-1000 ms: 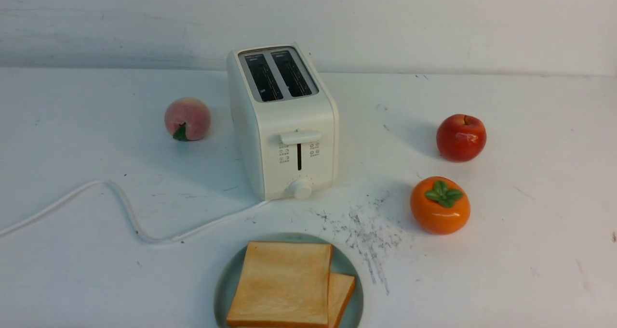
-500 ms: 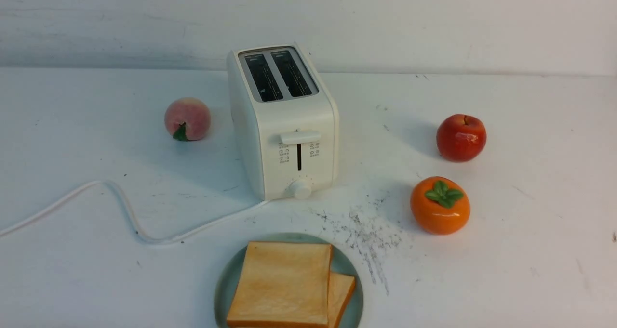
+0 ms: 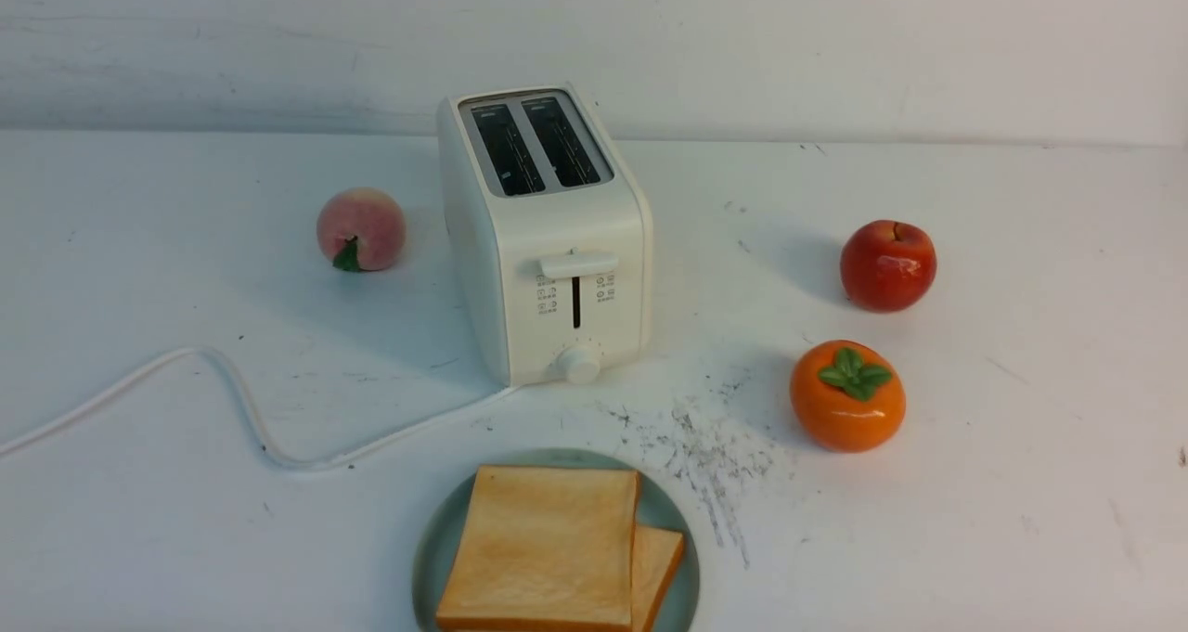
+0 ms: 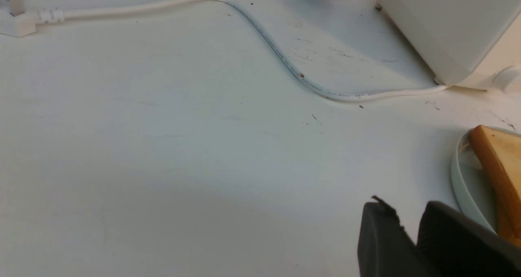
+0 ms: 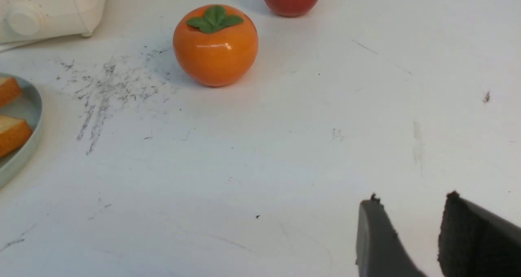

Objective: Take toasted bread from bread machine on white table place on plate.

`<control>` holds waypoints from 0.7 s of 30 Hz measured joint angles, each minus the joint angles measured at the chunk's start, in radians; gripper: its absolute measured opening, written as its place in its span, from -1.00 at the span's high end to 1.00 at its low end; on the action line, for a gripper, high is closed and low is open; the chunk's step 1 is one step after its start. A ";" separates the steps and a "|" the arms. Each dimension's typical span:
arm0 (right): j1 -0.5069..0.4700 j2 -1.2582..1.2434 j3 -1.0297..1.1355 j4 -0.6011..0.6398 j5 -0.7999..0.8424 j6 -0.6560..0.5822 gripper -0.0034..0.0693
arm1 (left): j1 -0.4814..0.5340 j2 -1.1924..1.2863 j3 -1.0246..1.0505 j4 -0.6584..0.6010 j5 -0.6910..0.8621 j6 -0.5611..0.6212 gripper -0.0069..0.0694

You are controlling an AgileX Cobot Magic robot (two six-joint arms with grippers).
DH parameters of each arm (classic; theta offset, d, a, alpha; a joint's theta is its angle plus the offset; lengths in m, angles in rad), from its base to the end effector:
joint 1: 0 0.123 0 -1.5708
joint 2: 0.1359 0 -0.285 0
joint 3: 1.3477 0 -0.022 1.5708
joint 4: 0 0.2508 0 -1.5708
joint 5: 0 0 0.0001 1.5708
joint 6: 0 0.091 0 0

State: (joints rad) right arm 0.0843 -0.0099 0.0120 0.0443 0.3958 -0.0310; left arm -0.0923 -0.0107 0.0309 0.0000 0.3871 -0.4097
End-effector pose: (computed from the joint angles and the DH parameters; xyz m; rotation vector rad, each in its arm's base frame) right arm 0.0516 0.0059 0.1742 -0.0817 1.8801 0.0807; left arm 0.0521 -0.0048 0.1686 -0.3011 1.8815 -0.3417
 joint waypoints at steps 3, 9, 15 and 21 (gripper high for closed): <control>0.000 0.000 0.000 0.000 0.000 0.000 0.25 | 0.000 0.000 0.000 0.000 0.000 0.000 0.44; 0.000 0.000 0.000 0.000 0.000 0.000 0.25 | 0.000 0.000 0.000 0.000 0.000 0.000 0.44; 0.000 0.000 0.000 0.000 0.000 0.000 0.25 | 0.000 0.000 0.000 0.000 0.000 0.000 0.41; 0.000 0.000 0.000 0.000 0.000 0.000 0.25 | 0.000 0.000 0.000 0.000 0.000 0.000 0.39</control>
State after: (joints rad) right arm 0.0843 -0.0099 0.0120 0.0443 0.3958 -0.0310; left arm -0.0923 -0.0107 0.0309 0.0000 0.3871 -0.4097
